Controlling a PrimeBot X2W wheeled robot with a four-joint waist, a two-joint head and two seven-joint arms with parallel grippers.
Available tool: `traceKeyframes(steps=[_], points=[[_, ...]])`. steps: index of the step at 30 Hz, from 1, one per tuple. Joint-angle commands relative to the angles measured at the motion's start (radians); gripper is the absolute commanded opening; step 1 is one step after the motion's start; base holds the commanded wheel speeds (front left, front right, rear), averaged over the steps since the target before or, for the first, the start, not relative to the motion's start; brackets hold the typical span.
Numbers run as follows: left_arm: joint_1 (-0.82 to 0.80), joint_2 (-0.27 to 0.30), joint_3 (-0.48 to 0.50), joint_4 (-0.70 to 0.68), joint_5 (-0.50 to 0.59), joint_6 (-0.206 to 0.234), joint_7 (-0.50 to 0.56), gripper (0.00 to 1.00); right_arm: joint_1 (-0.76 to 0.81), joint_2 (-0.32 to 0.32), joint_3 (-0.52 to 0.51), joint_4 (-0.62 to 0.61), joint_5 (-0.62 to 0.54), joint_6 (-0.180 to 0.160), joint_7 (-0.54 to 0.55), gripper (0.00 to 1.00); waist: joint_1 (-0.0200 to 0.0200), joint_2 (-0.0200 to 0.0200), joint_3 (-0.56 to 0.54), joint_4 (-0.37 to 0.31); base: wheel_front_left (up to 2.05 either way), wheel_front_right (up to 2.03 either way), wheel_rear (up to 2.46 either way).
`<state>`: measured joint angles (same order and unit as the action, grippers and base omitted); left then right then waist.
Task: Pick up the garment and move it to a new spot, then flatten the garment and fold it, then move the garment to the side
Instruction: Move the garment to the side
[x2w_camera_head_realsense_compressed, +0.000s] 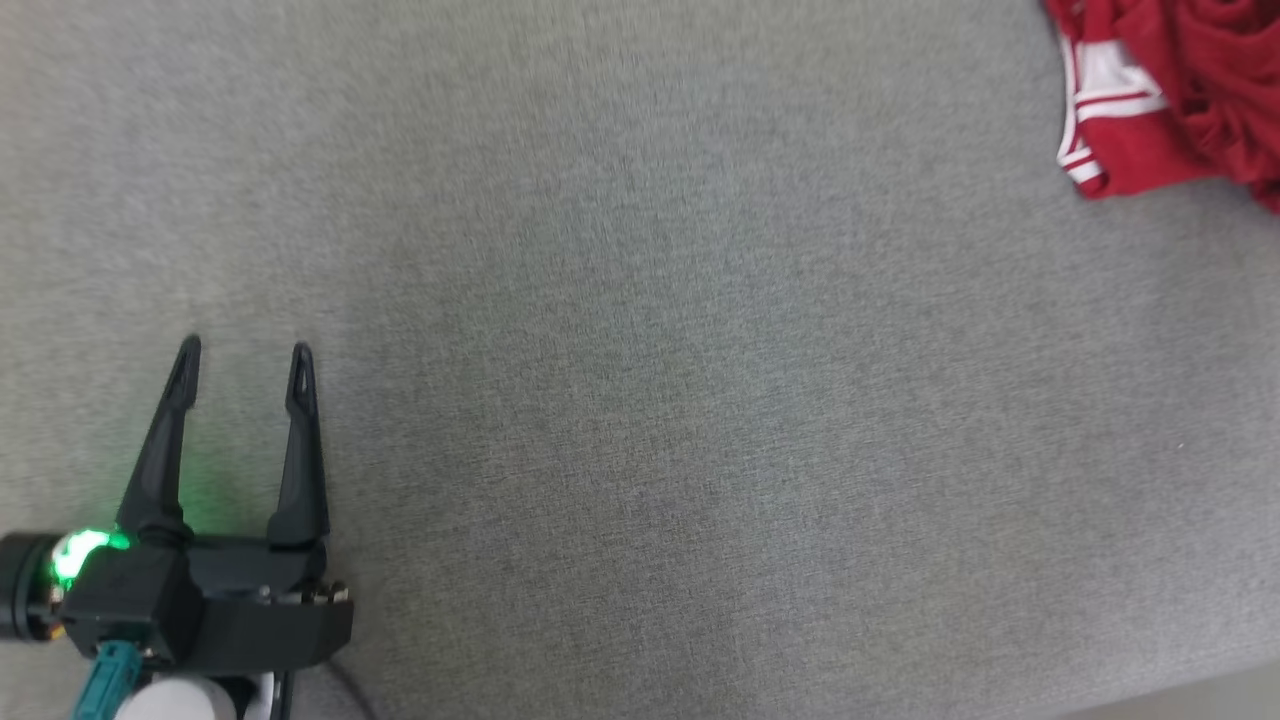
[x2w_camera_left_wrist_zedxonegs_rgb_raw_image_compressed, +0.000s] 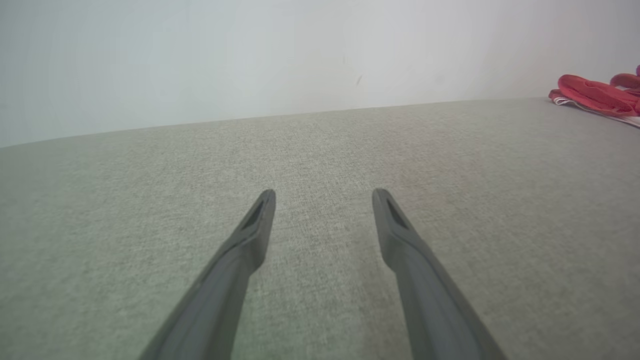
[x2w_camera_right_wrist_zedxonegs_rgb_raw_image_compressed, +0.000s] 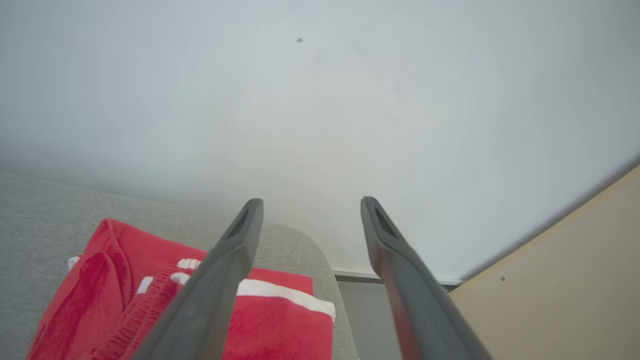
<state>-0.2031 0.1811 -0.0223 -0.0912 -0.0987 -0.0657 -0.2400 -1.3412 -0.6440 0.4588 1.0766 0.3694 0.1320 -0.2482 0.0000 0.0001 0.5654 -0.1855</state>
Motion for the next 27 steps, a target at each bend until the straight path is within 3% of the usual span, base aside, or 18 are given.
traceKeyframes(steps=[1, 12, 27], points=[[0.023, -0.005, 0.006, 0.013, -0.009, 0.005, -0.008, 1.0, 0.034, 0.018, -0.013, -0.025, 0.001, -0.003, -0.01, 1.0, 0.0, -0.0001, -0.076, 0.012, 0.0, 0.0, 0.0], [0.12, -0.026, 0.036, 0.061, -0.045, 0.027, -0.023, 1.0, 0.315, 0.123, -0.165, -0.315, -0.032, -0.003, -0.017, 1.0, 0.0, -0.0001, -0.266, 0.033, 0.0, 0.0, 0.0], [0.2, -0.051, 0.047, 0.104, -0.065, 0.018, -0.025, 1.0, 0.897, 0.321, -0.388, -0.729, -0.111, -0.003, 0.009, 1.0, 0.0, -0.0001, -0.442, 0.112, 0.0, 0.0, 0.0]])
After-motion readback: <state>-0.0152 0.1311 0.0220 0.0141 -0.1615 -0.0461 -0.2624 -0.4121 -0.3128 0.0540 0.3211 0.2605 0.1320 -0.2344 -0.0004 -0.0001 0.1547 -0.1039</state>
